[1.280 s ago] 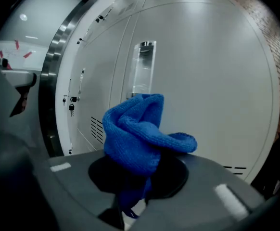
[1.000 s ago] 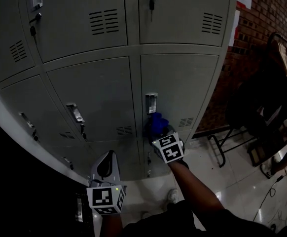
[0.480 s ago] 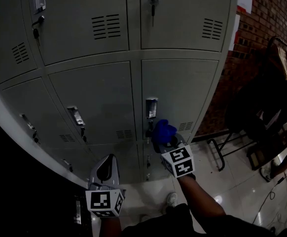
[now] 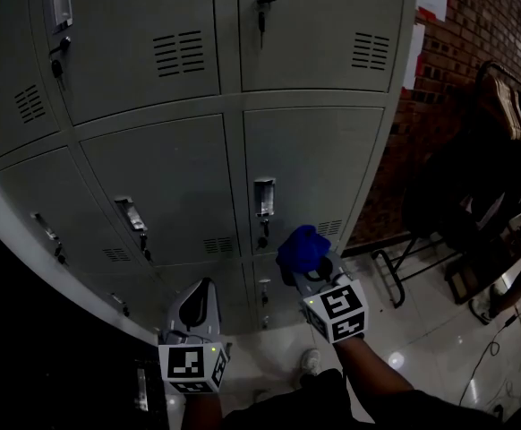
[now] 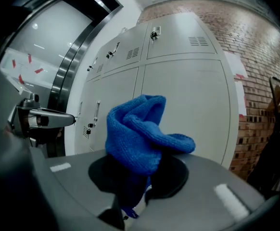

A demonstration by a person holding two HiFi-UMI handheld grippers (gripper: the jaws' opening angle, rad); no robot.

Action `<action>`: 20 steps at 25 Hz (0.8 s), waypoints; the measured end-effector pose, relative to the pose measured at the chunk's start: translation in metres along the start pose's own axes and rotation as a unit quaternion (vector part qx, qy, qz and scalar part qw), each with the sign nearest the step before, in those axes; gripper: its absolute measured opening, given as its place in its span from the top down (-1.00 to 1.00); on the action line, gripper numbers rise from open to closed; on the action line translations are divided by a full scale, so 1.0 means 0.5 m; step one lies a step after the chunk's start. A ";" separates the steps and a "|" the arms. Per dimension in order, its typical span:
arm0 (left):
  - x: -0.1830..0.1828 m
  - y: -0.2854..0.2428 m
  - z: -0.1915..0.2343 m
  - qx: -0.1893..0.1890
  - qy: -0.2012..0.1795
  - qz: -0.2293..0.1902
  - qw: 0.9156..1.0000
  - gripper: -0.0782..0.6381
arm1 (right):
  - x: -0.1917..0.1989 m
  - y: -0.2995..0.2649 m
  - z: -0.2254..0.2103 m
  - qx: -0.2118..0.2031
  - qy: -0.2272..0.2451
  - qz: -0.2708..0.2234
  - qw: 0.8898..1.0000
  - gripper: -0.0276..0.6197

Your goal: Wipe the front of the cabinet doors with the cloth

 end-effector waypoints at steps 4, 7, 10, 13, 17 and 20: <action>-0.007 -0.001 -0.007 0.002 -0.002 0.000 1.000 0.73 | -0.010 0.018 -0.006 0.013 0.008 -0.010 1.000 0.65; -0.014 -0.001 -0.015 0.006 -0.005 -0.004 1.000 0.73 | -0.016 0.033 -0.005 0.020 0.005 -0.020 1.000 0.65; -0.013 -0.003 -0.017 0.009 -0.008 -0.004 1.000 0.73 | -0.020 0.047 0.002 0.025 0.009 -0.027 0.999 0.65; -0.015 -0.003 -0.022 0.012 -0.007 -0.005 1.000 0.73 | -0.022 0.060 0.006 0.028 0.012 -0.033 0.999 0.65; -0.019 -0.004 -0.032 0.015 -0.009 -0.006 1.000 0.73 | -0.025 0.071 0.006 0.029 0.013 -0.039 0.999 0.65; -0.014 -0.005 -0.038 0.017 -0.013 -0.006 1.000 0.73 | -0.026 0.080 0.012 0.023 0.014 -0.047 0.999 0.65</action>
Point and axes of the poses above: the fingertips, and each gripper's own axes: y backward along the fingers, z to its left, x out of its underside, the point moved 3 cm from there along y, backward along the fingers, and after that the axes turned 13 degrees about z, right-handed, at the moved point
